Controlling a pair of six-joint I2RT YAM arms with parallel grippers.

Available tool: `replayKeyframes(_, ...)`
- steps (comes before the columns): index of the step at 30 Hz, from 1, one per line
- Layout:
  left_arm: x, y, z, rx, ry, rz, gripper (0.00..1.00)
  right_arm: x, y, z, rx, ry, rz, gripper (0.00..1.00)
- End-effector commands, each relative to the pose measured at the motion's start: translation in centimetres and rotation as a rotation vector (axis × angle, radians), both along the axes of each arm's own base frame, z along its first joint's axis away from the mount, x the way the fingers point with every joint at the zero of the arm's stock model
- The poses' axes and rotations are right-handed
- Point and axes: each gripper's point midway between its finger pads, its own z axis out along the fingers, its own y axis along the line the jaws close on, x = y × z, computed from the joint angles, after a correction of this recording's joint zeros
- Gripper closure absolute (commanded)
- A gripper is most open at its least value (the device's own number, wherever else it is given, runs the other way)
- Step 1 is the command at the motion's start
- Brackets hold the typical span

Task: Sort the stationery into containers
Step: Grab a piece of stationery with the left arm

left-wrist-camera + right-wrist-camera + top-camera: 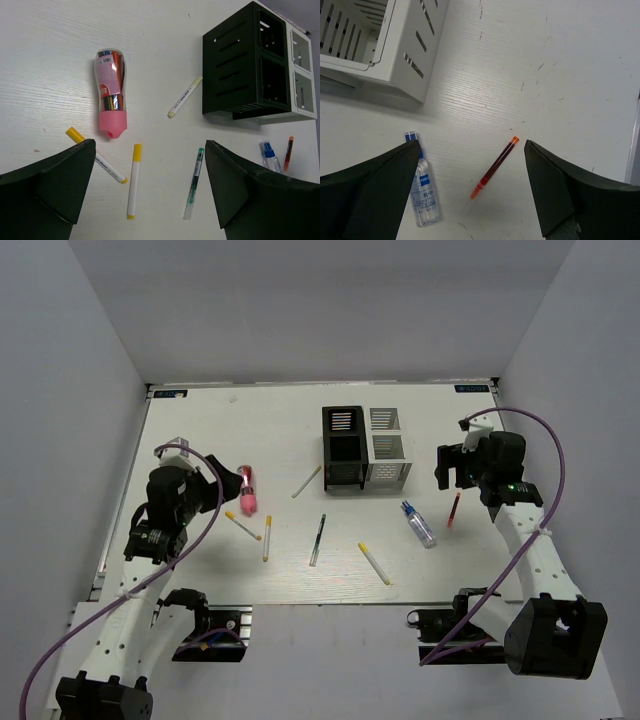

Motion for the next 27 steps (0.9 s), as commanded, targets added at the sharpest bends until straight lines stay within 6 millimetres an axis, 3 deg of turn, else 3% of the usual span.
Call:
replayKeyframes(1,-0.3,-0.4,0.4,-0.016,0.008,-0.016,0.0,-0.4,0.3,-0.3,0.007,0.018,0.009,0.1)
replayKeyframes(5,-0.4,-0.5,-0.1,-0.011,0.025,-0.029,0.0,-1.2,1.4,-0.3,-0.012,0.04,0.127,0.1)
replayKeyframes(9,-0.3,-0.5,-1.8,0.003,0.073,-0.033,0.0,-2.4,2.2,0.1,-0.081,0.045,0.291,0.1)
replayKeyframes(12,0.1,-0.7,-1.9,-0.001,0.077,-0.042,0.12,-2.6,1.5,-0.3,-0.119,0.075,0.287,0.1)
replayKeyframes(19,1.5,-1.6,-4.2,-0.012,0.16,-0.077,0.63,-3.5,1.8,-0.8,-0.129,0.132,0.35,0.11)
replayKeyframes(20,1.8,-1.6,-4.3,-0.011,0.171,-0.077,0.68,-3.8,2.3,-0.9,-0.111,0.131,0.367,0.43)
replayKeyframes(22,2.4,-1.3,-6.2,0.018,0.246,-0.061,0.64,-4.2,2.7,-1.3,-0.08,0.134,0.369,0.77)
replayKeyframes(23,3.2,-1.1,-6.0,0.026,0.249,-0.049,0.42,-4.3,2.8,-1.5,-0.071,0.134,0.368,0.84)
replayKeyframes(24,3.4,-1.0,-6.4,0.043,0.274,-0.039,0.39,-4.4,2.9,-1.9,-0.063,0.143,0.363,0.79)
replayKeyframes(27,5.1,-0.9,-7.6,0.07,0.337,-0.028,0.25,-4.4,2.7,-2.3,-0.064,0.15,0.35,0.47)
